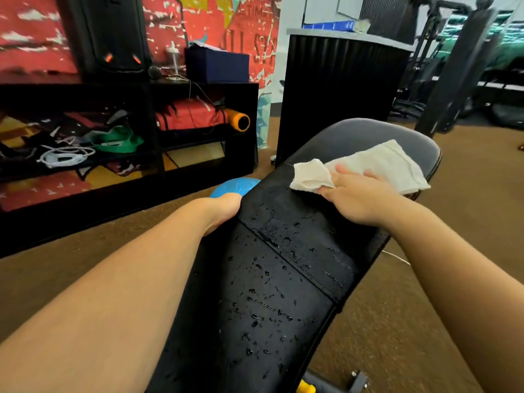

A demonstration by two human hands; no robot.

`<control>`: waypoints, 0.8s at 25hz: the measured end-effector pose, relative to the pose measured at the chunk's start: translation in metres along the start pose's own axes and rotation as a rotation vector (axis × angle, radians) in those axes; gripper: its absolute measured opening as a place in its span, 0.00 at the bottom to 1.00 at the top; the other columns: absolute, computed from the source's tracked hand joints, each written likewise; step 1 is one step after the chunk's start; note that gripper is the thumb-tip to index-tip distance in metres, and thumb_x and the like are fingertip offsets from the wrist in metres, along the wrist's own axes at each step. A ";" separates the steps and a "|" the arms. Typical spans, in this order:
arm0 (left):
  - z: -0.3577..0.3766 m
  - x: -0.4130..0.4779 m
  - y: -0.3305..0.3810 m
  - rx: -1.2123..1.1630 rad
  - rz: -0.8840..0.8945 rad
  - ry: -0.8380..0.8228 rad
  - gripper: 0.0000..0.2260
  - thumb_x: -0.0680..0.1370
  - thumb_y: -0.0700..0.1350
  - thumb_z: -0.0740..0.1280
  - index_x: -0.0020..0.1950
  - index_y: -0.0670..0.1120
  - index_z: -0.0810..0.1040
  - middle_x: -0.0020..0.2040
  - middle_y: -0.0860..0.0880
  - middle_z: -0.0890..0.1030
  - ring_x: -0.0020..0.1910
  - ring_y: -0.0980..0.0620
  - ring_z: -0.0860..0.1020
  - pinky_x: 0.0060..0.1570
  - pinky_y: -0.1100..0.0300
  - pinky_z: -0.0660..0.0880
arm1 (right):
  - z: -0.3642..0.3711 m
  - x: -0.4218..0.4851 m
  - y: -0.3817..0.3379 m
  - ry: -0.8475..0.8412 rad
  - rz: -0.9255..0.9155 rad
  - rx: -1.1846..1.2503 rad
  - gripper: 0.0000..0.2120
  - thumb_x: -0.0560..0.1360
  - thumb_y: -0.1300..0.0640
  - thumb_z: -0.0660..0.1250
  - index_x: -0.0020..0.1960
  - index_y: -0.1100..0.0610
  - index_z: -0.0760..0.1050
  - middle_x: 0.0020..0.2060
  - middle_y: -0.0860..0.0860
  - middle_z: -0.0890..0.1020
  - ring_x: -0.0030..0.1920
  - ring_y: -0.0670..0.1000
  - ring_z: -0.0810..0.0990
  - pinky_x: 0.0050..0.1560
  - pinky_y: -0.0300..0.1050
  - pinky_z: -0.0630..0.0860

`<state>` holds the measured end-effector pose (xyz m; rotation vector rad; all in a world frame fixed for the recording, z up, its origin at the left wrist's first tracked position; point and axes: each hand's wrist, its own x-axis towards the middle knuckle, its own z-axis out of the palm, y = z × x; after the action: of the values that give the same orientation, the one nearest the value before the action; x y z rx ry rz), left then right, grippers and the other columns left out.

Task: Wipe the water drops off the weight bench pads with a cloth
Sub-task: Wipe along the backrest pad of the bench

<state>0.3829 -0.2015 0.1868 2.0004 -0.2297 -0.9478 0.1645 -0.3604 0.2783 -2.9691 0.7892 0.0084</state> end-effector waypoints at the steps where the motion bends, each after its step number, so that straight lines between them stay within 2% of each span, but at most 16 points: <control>1: 0.000 0.012 -0.003 0.027 0.018 0.013 0.20 0.80 0.56 0.61 0.68 0.52 0.80 0.61 0.44 0.84 0.58 0.42 0.83 0.63 0.49 0.78 | 0.004 -0.001 0.000 0.032 0.007 0.007 0.27 0.84 0.41 0.44 0.82 0.44 0.52 0.81 0.44 0.60 0.82 0.50 0.52 0.79 0.58 0.43; 2: 0.001 0.005 -0.002 0.032 0.027 0.011 0.19 0.80 0.55 0.60 0.68 0.51 0.79 0.60 0.43 0.84 0.57 0.42 0.83 0.62 0.49 0.78 | 0.008 -0.007 0.000 0.078 0.009 0.014 0.26 0.85 0.41 0.44 0.82 0.43 0.53 0.79 0.44 0.62 0.81 0.49 0.53 0.79 0.57 0.44; 4: -0.001 -0.008 0.000 0.031 0.046 0.026 0.23 0.80 0.54 0.57 0.72 0.48 0.77 0.63 0.42 0.83 0.59 0.40 0.82 0.66 0.46 0.76 | 0.020 -0.031 -0.002 0.181 -0.018 0.044 0.23 0.85 0.44 0.45 0.79 0.41 0.59 0.74 0.39 0.66 0.80 0.47 0.55 0.78 0.55 0.45; 6: -0.003 -0.011 -0.001 0.071 0.066 0.051 0.27 0.80 0.55 0.56 0.75 0.45 0.74 0.67 0.41 0.80 0.63 0.39 0.80 0.69 0.45 0.73 | 0.031 -0.057 -0.004 0.223 -0.070 0.083 0.22 0.85 0.45 0.45 0.78 0.37 0.61 0.70 0.27 0.60 0.80 0.43 0.52 0.78 0.53 0.42; 7: -0.006 -0.012 -0.002 0.077 0.051 0.058 0.26 0.81 0.55 0.55 0.75 0.44 0.73 0.66 0.41 0.80 0.62 0.39 0.80 0.68 0.46 0.74 | 0.034 -0.063 -0.003 0.222 -0.089 0.111 0.22 0.85 0.44 0.45 0.77 0.35 0.62 0.69 0.24 0.55 0.79 0.40 0.50 0.78 0.52 0.41; 8: -0.003 -0.016 0.000 0.065 0.048 0.037 0.25 0.82 0.54 0.54 0.73 0.44 0.75 0.64 0.41 0.81 0.59 0.41 0.81 0.64 0.48 0.75 | 0.031 -0.066 0.001 0.217 -0.086 0.142 0.22 0.85 0.43 0.44 0.76 0.34 0.63 0.71 0.23 0.54 0.79 0.38 0.50 0.78 0.52 0.41; 10: -0.002 -0.020 0.003 0.048 0.069 0.010 0.20 0.85 0.51 0.53 0.67 0.44 0.78 0.58 0.40 0.83 0.53 0.42 0.82 0.52 0.52 0.77 | 0.031 -0.060 0.006 0.253 -0.043 0.145 0.25 0.83 0.41 0.41 0.76 0.34 0.64 0.76 0.28 0.59 0.79 0.38 0.51 0.78 0.51 0.42; 13: -0.001 -0.028 0.002 0.046 0.109 -0.007 0.17 0.86 0.47 0.53 0.59 0.44 0.81 0.52 0.40 0.83 0.47 0.43 0.82 0.43 0.55 0.76 | 0.045 -0.069 -0.005 0.336 -0.017 0.079 0.32 0.78 0.37 0.37 0.79 0.36 0.61 0.78 0.31 0.60 0.80 0.40 0.50 0.78 0.51 0.42; 16: 0.002 -0.036 0.003 0.077 0.115 -0.001 0.16 0.86 0.46 0.53 0.58 0.46 0.80 0.51 0.40 0.83 0.45 0.43 0.82 0.40 0.56 0.75 | 0.062 -0.097 -0.003 0.307 -0.119 0.108 0.32 0.77 0.35 0.34 0.79 0.32 0.56 0.77 0.28 0.54 0.79 0.35 0.46 0.79 0.48 0.38; 18: 0.002 -0.036 0.002 0.088 0.101 0.007 0.16 0.86 0.46 0.53 0.59 0.46 0.81 0.50 0.40 0.83 0.45 0.43 0.82 0.39 0.56 0.76 | 0.055 -0.097 0.013 0.282 -0.179 0.170 0.27 0.76 0.34 0.35 0.72 0.24 0.57 0.73 0.23 0.55 0.77 0.30 0.45 0.79 0.46 0.38; 20: 0.002 -0.035 0.004 0.098 0.100 0.024 0.16 0.86 0.46 0.53 0.60 0.47 0.81 0.52 0.41 0.84 0.46 0.43 0.83 0.39 0.56 0.76 | 0.048 -0.086 0.031 0.363 -0.143 0.232 0.24 0.77 0.34 0.37 0.69 0.23 0.58 0.73 0.23 0.56 0.76 0.29 0.47 0.78 0.44 0.39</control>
<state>0.3577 -0.1881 0.2075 2.0677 -0.3661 -0.8635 0.0752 -0.3411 0.2306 -2.8268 0.5575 -0.6010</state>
